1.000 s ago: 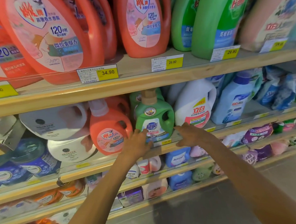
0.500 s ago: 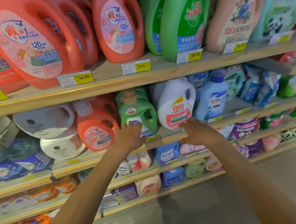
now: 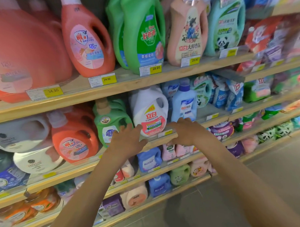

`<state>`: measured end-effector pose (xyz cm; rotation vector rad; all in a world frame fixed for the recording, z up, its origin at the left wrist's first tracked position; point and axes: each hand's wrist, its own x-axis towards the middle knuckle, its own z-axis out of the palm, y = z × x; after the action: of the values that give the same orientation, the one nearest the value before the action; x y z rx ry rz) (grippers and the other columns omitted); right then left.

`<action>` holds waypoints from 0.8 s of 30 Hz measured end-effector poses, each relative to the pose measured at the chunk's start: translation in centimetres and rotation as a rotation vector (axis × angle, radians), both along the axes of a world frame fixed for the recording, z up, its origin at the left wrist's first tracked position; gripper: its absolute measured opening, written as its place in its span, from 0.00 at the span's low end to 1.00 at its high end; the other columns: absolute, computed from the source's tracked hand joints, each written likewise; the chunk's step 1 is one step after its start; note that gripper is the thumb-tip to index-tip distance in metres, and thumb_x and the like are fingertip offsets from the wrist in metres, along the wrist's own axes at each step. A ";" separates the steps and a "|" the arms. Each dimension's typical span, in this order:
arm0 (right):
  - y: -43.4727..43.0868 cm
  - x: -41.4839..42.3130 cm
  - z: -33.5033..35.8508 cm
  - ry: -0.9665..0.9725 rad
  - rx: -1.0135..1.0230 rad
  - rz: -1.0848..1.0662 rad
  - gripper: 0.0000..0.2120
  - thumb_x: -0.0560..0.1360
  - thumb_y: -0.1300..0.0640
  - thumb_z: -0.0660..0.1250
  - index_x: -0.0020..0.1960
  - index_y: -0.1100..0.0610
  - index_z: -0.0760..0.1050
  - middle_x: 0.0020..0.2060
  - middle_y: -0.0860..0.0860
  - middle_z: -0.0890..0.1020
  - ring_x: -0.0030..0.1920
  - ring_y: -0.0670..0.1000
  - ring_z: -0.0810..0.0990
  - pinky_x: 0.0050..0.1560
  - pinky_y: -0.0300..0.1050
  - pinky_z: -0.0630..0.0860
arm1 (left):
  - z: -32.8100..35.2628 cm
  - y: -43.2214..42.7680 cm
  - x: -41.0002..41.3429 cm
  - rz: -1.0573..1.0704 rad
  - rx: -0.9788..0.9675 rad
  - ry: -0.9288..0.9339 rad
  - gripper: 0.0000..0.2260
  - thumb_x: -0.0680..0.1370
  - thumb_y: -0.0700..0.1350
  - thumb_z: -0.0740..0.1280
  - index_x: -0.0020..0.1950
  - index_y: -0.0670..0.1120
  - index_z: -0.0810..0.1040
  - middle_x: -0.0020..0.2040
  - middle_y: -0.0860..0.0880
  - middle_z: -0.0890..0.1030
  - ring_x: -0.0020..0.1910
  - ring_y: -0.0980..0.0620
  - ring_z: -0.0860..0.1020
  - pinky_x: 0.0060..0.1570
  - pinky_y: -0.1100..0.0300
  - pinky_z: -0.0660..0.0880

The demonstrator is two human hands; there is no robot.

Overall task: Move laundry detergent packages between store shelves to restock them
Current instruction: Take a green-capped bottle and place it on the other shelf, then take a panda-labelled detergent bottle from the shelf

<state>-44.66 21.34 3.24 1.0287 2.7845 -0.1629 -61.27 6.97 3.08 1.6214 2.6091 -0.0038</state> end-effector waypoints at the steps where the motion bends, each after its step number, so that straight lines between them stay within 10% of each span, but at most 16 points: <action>1: 0.3 0.7 0.4 0.004 0.001 -0.017 0.34 0.75 0.40 0.67 0.76 0.48 0.60 0.69 0.56 0.67 0.70 0.61 0.64 0.64 0.57 0.68 | 0.3 0.3 0.5 -0.010 0.007 -0.004 0.26 0.80 0.61 0.61 0.75 0.53 0.64 0.70 0.45 0.70 0.70 0.40 0.69 0.65 0.44 0.69; 24: 20.7 13.3 11.1 0.116 0.146 -0.165 0.34 0.78 0.41 0.65 0.78 0.50 0.58 0.76 0.56 0.60 0.74 0.61 0.63 0.69 0.59 0.68 | 10.7 21.6 7.5 -0.128 0.380 -0.075 0.22 0.80 0.58 0.65 0.72 0.54 0.70 0.71 0.50 0.71 0.69 0.45 0.70 0.65 0.49 0.71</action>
<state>-31.39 42.01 14.33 1.3259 2.8475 -0.0404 -53.75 28.59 13.77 1.8525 2.5584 0.5672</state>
